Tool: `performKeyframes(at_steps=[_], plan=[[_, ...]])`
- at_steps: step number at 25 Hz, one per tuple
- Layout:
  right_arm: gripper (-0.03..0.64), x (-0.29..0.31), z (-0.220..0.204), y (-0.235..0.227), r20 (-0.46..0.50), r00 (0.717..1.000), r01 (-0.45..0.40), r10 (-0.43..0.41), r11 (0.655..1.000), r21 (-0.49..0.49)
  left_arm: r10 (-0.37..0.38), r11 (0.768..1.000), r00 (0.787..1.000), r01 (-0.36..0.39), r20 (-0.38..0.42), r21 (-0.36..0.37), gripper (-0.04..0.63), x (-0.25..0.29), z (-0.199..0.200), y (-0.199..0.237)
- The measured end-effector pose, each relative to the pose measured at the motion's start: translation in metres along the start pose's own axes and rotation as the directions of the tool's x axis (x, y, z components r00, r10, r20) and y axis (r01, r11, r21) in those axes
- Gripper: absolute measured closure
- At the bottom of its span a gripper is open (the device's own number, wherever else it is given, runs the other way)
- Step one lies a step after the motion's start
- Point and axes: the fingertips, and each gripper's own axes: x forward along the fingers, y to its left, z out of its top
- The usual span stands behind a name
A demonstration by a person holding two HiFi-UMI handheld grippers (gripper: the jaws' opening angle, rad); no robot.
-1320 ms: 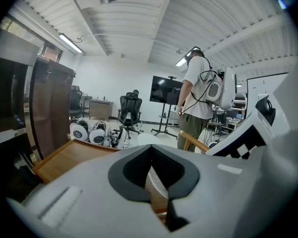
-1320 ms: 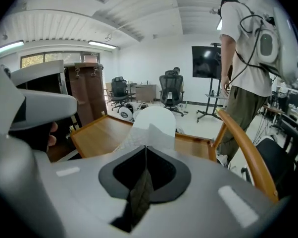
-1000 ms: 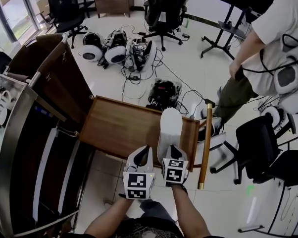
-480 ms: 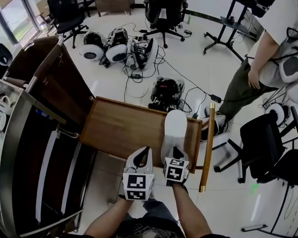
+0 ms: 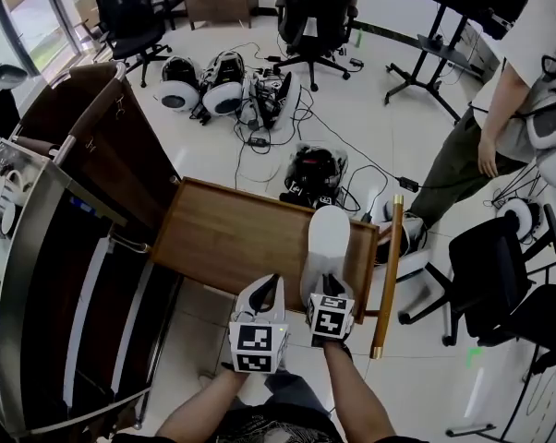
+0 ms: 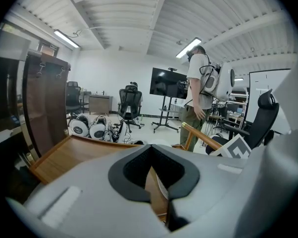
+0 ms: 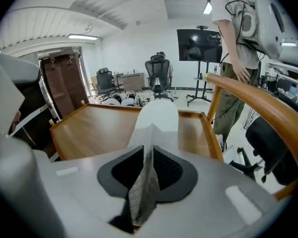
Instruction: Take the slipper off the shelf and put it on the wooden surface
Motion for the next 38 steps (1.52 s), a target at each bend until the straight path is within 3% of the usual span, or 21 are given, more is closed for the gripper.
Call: performKeyframes(at_steps=[13, 22, 31, 38], plan=[[0.584, -0.036, 0.027, 0.006, 0.087, 0.995, -0.052, 0.053, 0.998, -0.021, 0.046, 0.999, 0.999, -0.046, 0.018, -0.002, 0.589, -0.017, 0.012, -0.005], [0.617, -0.085, 0.05, 0.056, 0.149, 0.965, -0.203, 0.217, 0.974, -0.104, 0.126, 0.992, 0.991, -0.126, 0.044, 0.0, 0.589, -0.059, 0.027, 0.011], [0.617, -0.151, 0.062, 0.17, 0.181, 0.864, -0.414, 0.47, 0.867, -0.279, 0.252, 0.967, 0.963, -0.246, 0.1, -0.065, 0.589, -0.136, 0.024, 0.045], [0.617, -0.222, 0.029, 0.274, 0.145, 0.759, -0.538, 0.634, 0.738, -0.409, 0.419, 0.905, 0.898, -0.403, 0.132, -0.134, 0.589, -0.249, -0.001, 0.082]])
